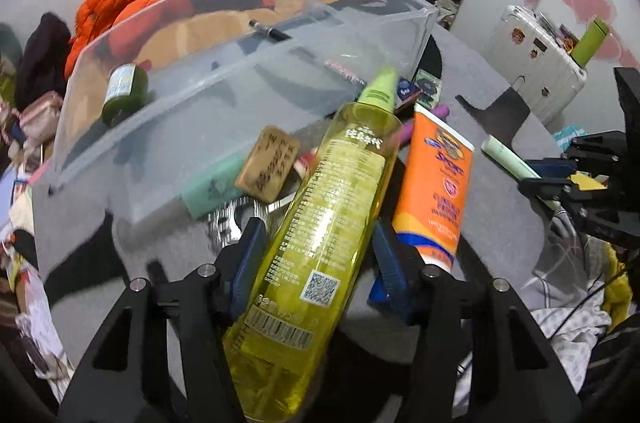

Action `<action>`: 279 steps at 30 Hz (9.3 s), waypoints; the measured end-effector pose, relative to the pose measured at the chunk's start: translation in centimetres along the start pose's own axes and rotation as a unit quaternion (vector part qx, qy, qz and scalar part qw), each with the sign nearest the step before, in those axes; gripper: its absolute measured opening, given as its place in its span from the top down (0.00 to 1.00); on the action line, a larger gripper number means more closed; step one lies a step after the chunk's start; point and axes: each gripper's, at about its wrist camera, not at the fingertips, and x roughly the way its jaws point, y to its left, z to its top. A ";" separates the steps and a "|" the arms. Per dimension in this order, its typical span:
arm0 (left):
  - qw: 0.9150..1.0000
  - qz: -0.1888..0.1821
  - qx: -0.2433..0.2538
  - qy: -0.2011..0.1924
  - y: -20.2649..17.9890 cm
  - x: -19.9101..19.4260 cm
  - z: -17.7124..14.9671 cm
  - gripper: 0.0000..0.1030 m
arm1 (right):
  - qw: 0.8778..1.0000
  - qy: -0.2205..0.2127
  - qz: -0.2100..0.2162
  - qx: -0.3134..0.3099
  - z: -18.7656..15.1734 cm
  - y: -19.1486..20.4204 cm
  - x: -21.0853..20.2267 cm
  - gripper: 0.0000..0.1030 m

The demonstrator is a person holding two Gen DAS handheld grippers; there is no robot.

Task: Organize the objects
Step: 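Grasp the yellow spray bottle with the left gripper while the right grasps the pale green tube, then lift the yellow spray bottle and pale green tube above the clear box, then lower the spray bottle and green tube into the box and open both grippers, then grasp the orange sunscreen tube with the right gripper and lift it, then grasp the beige eraser with the left gripper while the right carries the sunscreen tube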

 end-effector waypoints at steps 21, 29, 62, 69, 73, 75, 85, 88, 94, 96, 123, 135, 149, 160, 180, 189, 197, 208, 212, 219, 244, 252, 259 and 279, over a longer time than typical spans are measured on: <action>0.999 0.019 0.033 0.000 -1.7 0.8 -0.1 0.58 | 0.999 -0.022 -0.038 -0.019 1.1 1.6 1.0 0.86; 0.999 0.022 0.006 -0.045 -1.0 -2.3 -1.3 0.59 | 0.999 -0.041 -0.034 -0.002 1.5 1.6 0.0 0.87; 0.956 0.022 -0.114 -0.268 3.3 -13.2 1.9 0.62 | 0.974 -0.227 0.002 0.009 10.8 3.6 -7.6 0.87; 0.949 0.026 -0.117 -0.291 3.4 -14.2 3.1 0.63 | 0.969 -0.248 0.011 0.007 12.9 3.5 -7.9 0.87; 0.944 0.022 -0.120 -0.306 3.7 -14.7 4.5 0.67 | 0.967 -0.256 0.014 0.007 14.3 3.3 -7.8 0.87; 0.942 0.022 -0.119 -0.312 3.7 -14.9 5.1 0.69 | 0.966 -0.259 0.017 0.009 14.9 3.2 -7.6 0.87; 0.949 0.020 -0.112 -0.295 4.2 -12.5 8.7 0.70 | 0.969 -0.247 0.026 0.016 17.1 2.6 -5.4 0.87; 0.948 0.001 -0.120 -0.296 4.5 -12.6 9.2 0.70 | 0.970 -0.242 0.027 0.019 17.3 2.4 -4.9 0.87; 0.938 -0.013 -0.124 -0.324 4.7 -14.5 10.1 0.70 | 0.969 -0.243 0.030 0.026 17.9 1.8 -4.6 0.87; 0.935 -0.006 -0.125 -0.332 4.7 -14.8 10.4 0.70 | 0.970 -0.241 0.030 0.025 18.1 1.8 -4.3 0.87; 0.953 0.009 -0.217 -0.210 11.7 -5.3 8.0 0.60 | 0.992 -0.124 0.011 0.001 19.8 3.5 5.4 0.87; 0.968 0.058 -0.181 -0.166 10.8 -3.9 6.4 0.36 | 0.995 -0.098 0.006 -0.017 20.4 5.1 7.2 0.86; 0.982 0.100 -0.102 -0.123 7.7 -3.6 4.5 0.24 | 0.994 -0.106 0.003 -0.025 19.3 5.5 5.9 0.66; 0.978 0.106 -0.099 -0.151 7.0 -6.2 3.4 0.19 | 0.991 -0.133 -0.007 -0.009 17.5 4.7 2.7 0.52; 0.986 0.089 -0.092 -0.111 4.1 -3.4 0.2 0.15 | 0.994 -0.105 -0.024 0.011 9.2 6.8 1.3 0.28; 0.987 0.091 -0.092 -0.096 3.6 -1.5 -0.3 0.15 | 0.995 -0.083 -0.048 0.020 7.0 6.0 2.8 0.22; 0.988 0.090 -0.068 -0.103 2.4 -0.2 0.7 0.22 | 0.994 -0.070 -0.063 0.055 5.3 2.9 1.9 0.22; 0.989 0.081 -0.078 -0.093 2.8 1.2 1.4 0.56 | 0.998 -0.054 0.009 -0.034 3.6 3.5 -0.2 0.22; 0.991 0.076 -0.063 -0.091 2.0 1.2 1.3 0.70 | 0.996 -0.046 0.020 -0.073 3.6 5.2 -0.1 0.22; 0.991 0.070 -0.067 -0.096 2.3 0.5 0.9 0.87 | 0.993 -0.021 0.028 -0.115 3.8 7.0 1.1 0.22; 0.990 0.050 -0.085 -0.102 3.4 -1.9 -0.7 0.97 | 0.996 -0.017 0.010 -0.089 4.6 6.2 2.6 0.58; 0.993 0.073 -0.048 -0.081 2.0 0.5 1.2 0.87 | 0.998 -0.021 -0.010 -0.051 4.3 4.3 2.2 0.58; 0.993 0.091 -0.020 -0.071 1.1 1.7 1.6 0.67 | 1.000 -0.022 -0.014 -0.015 3.9 2.4 2.0 0.58; 0.987 0.079 -0.040 -0.131 0.8 -2.7 0.8 0.77 | 0.998 -0.062 -0.013 0.018 4.3 1.5 -0.2 0.65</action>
